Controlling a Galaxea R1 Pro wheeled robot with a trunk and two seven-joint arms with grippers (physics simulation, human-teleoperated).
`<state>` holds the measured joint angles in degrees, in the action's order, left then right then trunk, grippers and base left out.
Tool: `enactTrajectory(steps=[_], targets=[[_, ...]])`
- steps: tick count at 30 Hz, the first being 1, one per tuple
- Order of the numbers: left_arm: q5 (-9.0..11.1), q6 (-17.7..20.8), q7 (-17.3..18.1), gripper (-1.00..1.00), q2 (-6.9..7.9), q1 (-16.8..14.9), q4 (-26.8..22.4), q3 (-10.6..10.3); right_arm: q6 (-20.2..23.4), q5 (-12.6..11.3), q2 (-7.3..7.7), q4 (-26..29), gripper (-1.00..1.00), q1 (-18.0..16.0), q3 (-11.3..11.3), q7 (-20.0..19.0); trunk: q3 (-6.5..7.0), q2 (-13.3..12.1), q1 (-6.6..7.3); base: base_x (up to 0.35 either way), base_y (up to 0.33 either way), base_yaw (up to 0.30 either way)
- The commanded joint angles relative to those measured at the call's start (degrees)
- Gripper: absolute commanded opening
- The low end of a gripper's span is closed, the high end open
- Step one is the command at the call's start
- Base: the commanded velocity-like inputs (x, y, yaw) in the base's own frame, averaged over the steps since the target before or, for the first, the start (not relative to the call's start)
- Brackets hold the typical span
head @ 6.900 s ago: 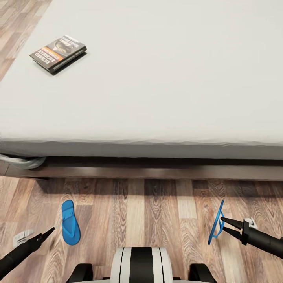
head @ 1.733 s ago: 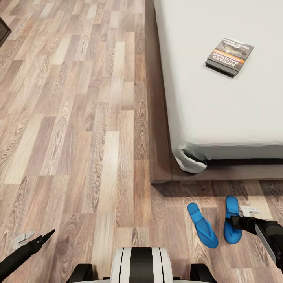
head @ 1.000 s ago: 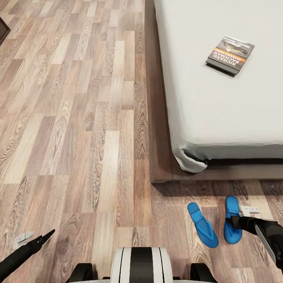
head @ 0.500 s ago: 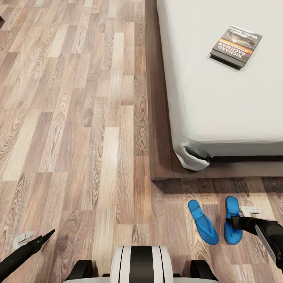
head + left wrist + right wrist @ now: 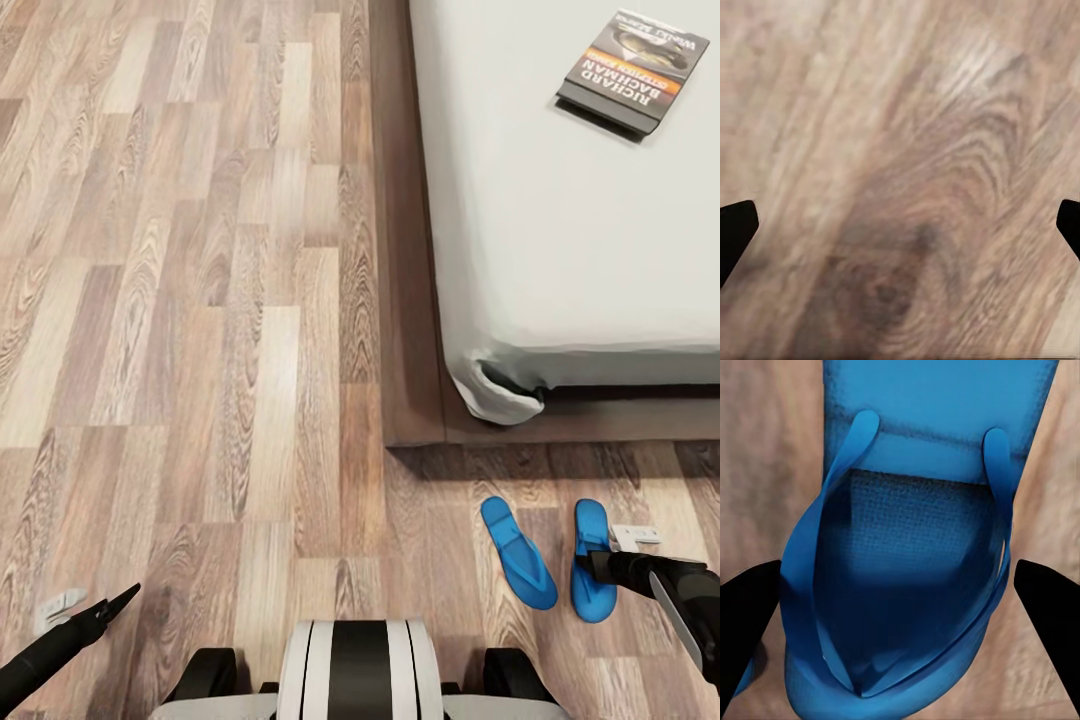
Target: In the bedroom, move the book from the bed onto either nightstand, and place the two sandals side by side next to the bed.
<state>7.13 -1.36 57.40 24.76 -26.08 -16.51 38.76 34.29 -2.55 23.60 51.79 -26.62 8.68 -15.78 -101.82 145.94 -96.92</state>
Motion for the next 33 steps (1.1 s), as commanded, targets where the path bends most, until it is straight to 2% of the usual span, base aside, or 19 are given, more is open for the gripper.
enactTrajectory(steps=[1,3,21,28,31,32,33], targets=[[0.2,-0.1,0.2,1.0,0.02,0.0,0.1,0.0,0.3,-0.3,-0.02,0.1,-1.0,0.0,0.1,-0.1,-0.26,0.0,-0.02,0.0,0.0,0.0],[0.2,-0.1,0.2,1.0,0.03,0.0,0.1,0.0,0.3,-0.3,-0.03,0.1,-1.0,0.0,0.1,-0.1,-0.7,0.1,-0.07,0.0,0.0,0.0],[0.2,-0.1,0.2,1.0,0.02,0.0,0.1,0.0,0.3,-0.3,-0.04,0.1,-1.0,0.0,0.1,-0.1,-0.7,0.1,-0.07,0.0,0.0,0.0],[0.2,-0.1,0.5,1.0,0.11,0.0,0.1,0.0,0.3,-0.3,-0.04,0.1,-1.0,0.0,0.1,-0.1,-0.7,0.1,-0.07,0.107,0.0,0.0],[0.2,0.1,2.5,1.0,0.17,0.0,0.1,0.1,0.3,-0.3,-0.04,0.1,-1.0,0.0,0.1,-0.1,-0.7,0.1,-0.07,0.014,0.0,0.0],[0.2,0.2,5.5,1.0,0.22,0.0,0.1,0.1,0.3,-0.3,-0.04,0.1,-1.0,0.0,0.1,-0.1,-0.7,0.1,-0.07,0.004,0.0,0.0],[0.2,0.3,6.9,1.0,0.25,0.0,0.0,0.1,0.3,-0.3,-0.04,0.1,-1.0,0.0,0.1,-0.1,-0.7,0.1,-0.07,0.003,0.0,0.0]])
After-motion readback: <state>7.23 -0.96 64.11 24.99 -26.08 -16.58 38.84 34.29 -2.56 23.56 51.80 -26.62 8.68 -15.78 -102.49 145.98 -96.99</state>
